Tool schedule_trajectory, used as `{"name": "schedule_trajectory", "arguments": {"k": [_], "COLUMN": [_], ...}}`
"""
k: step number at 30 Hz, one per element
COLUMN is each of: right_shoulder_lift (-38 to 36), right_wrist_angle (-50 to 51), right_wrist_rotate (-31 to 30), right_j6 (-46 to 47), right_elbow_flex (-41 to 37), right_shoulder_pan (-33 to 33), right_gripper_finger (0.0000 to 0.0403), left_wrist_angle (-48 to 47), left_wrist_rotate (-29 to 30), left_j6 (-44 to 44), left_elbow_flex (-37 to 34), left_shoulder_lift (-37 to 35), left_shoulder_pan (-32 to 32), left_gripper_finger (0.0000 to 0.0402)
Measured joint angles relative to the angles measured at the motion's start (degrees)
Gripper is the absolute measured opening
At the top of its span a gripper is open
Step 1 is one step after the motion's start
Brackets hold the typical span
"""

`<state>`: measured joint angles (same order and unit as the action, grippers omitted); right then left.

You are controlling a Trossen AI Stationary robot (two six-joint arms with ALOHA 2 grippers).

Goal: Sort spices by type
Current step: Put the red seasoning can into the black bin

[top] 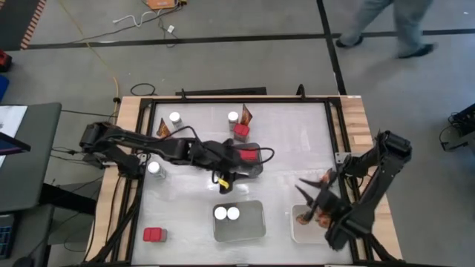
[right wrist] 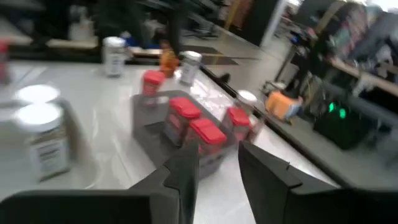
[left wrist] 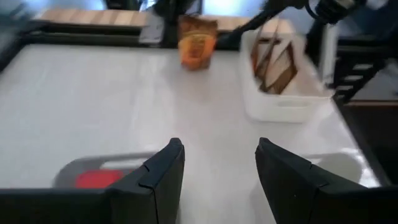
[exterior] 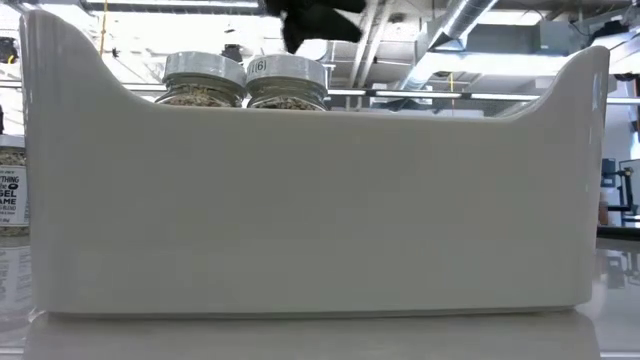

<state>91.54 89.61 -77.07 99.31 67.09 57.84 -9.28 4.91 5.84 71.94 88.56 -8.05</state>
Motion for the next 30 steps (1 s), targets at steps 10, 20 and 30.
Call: {"name": "schedule_trajectory", "arguments": {"k": [10, 20, 30], "right_shoulder_lift": [-12.82, -24.28, -32.96], "right_wrist_angle": [-1.26, -17.24, -58.33], "right_wrist_rotate": [-5.48, -2.53, 19.30], "right_j6": [21.74, -5.89, -63.45], "right_elbow_flex": [-18.32, -18.97, -18.97], "right_shoulder_pan": [-4.35, -7.13, -23.64], "right_gripper_finger": [0.0144, 0.0144, 0.0144], "left_wrist_angle": [-8.10, 4.11, 17.14], "left_wrist_rotate": [17.39, 20.12, 21.70], "left_j6": [2.95, 10.63, 8.38], "left_elbow_flex": [-1.24, -17.94, -30.45], "left_shoulder_lift": [-1.36, -8.48, -20.43], "left_shoulder_pan": [-6.62, -4.22, -3.33], "left_gripper_finger": [0.0190, 0.0190, 0.0190]}}
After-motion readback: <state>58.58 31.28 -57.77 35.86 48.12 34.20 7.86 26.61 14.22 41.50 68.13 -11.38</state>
